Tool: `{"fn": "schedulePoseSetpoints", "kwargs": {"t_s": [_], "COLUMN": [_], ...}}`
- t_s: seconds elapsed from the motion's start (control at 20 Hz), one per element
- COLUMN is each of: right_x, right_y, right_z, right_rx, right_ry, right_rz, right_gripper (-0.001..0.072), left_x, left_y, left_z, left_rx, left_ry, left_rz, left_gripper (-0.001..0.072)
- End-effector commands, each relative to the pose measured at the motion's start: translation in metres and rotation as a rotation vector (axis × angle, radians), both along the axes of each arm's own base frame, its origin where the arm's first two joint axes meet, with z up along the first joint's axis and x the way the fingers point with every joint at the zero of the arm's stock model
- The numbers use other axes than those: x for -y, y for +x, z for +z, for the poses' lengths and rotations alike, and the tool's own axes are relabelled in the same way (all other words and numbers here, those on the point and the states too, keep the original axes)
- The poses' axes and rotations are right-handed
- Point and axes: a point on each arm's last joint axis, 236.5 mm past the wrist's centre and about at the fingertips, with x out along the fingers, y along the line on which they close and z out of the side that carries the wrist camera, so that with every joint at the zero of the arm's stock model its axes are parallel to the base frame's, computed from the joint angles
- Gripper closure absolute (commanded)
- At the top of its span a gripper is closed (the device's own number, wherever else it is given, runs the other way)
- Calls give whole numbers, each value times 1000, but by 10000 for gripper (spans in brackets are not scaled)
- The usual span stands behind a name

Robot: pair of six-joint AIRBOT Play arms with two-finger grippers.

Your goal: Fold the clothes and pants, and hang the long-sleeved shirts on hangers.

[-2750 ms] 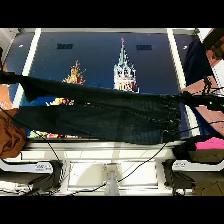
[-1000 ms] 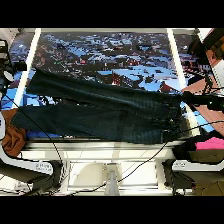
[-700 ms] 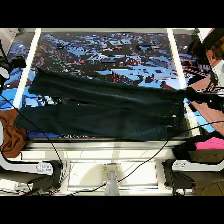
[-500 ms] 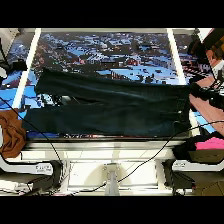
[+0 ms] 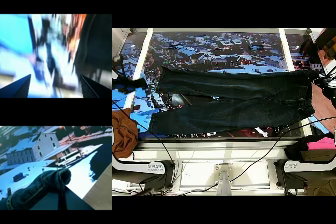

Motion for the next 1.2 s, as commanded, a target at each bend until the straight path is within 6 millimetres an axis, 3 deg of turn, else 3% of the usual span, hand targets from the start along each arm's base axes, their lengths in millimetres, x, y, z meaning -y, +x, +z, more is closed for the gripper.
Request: {"fn": "schedulePoseSetpoints", "kwargs": {"t_s": [0.0, 0.1, 0.15, 0.4, 0.5, 0.65, 0.75, 0.85, 1.0, 1.15], "right_x": [-4, -4, -4, -5, -8, -10, -11, -13, -14, -14], "right_y": [4, 3, 3, 3, 2, 2, 2, 1, 0, 0], "right_z": [-4, -5, -5, -6, -8, -9, -10, -11, -12, -12], "right_rx": [-9, -11, -14, -18, -25, -30, -34, -41, -45, -46], "right_ry": [-10, -11, -14, -15, -8, -2, 1, 3, 5, 3], "right_rz": [12, 15, 18, 23, 31, 39, 43, 52, 57, 58], "right_gripper": [678, 677, 677, 677, 677, 677, 676, 677, 677, 677], "left_x": [36, 45, 42, 33, 26, 15, 29, 43, 53, 43], "left_y": [-73, -81, -82, -74, -44, 18, 28, 13, -35, -84], "left_z": [-18, -16, -18, -33, -32, -18, -20, -32, -42, -50], "left_rx": [-285, -300, -295, -247, -118, 137, 153, 67, -151, -345], "left_ry": [-322, -475, -497, -476, -475, -504, -513, -496, -553, -519], "left_rz": [73, 123, 143, 180, 224, 320, 275, 194, 246, 264], "left_gripper": [11, 22, 81, 86, 86, 100, 101, 101, 102, 104]}}
